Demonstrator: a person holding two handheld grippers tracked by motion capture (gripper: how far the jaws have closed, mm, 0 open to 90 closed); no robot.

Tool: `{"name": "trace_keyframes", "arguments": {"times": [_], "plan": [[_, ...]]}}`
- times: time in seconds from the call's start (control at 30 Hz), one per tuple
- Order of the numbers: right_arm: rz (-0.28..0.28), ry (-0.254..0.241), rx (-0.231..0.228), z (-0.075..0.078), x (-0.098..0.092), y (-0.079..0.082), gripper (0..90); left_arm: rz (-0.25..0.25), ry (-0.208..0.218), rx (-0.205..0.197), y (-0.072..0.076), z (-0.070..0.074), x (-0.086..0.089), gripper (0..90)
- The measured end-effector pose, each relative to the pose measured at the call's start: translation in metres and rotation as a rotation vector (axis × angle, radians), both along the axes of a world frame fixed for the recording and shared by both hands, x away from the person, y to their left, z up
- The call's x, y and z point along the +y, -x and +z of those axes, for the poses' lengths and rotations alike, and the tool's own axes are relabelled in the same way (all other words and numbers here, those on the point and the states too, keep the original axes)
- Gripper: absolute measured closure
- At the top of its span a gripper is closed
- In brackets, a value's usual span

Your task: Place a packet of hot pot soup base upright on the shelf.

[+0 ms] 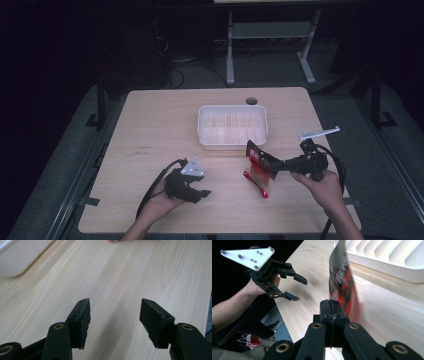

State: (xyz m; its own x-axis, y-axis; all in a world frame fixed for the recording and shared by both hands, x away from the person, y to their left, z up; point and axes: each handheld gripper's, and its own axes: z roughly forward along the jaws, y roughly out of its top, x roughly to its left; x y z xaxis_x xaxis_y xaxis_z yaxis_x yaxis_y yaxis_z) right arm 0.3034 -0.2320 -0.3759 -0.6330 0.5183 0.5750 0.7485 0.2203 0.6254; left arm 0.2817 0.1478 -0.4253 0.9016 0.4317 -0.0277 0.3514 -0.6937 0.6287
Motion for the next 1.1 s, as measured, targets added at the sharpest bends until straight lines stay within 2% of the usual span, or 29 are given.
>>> {"name": "trace_keyframes", "arguments": {"times": [0.13,0.27,0.53,0.83,1.1], "plan": [[-0.013,-0.010,-0.015,0.013,0.002,-0.002,89.9,0.043,0.003,-0.003,0.002,-0.003,0.021,38.8],[-0.018,-0.028,-0.026,0.022,0.004,-0.005,89.9,0.062,-0.008,-0.009,0.005,-0.006,0.032,37.0],[-0.033,-0.021,-0.045,0.043,0.019,-0.017,89.8,0.113,0.006,-0.008,0.009,-0.007,0.054,34.5],[-0.057,-0.025,-0.073,0.060,0.031,-0.034,89.8,0.156,0.036,-0.017,0.009,-0.004,0.067,34.2],[-0.077,-0.011,-0.084,0.072,0.041,-0.049,89.9,0.172,0.023,-0.029,0.011,-0.006,0.072,32.4]]}}
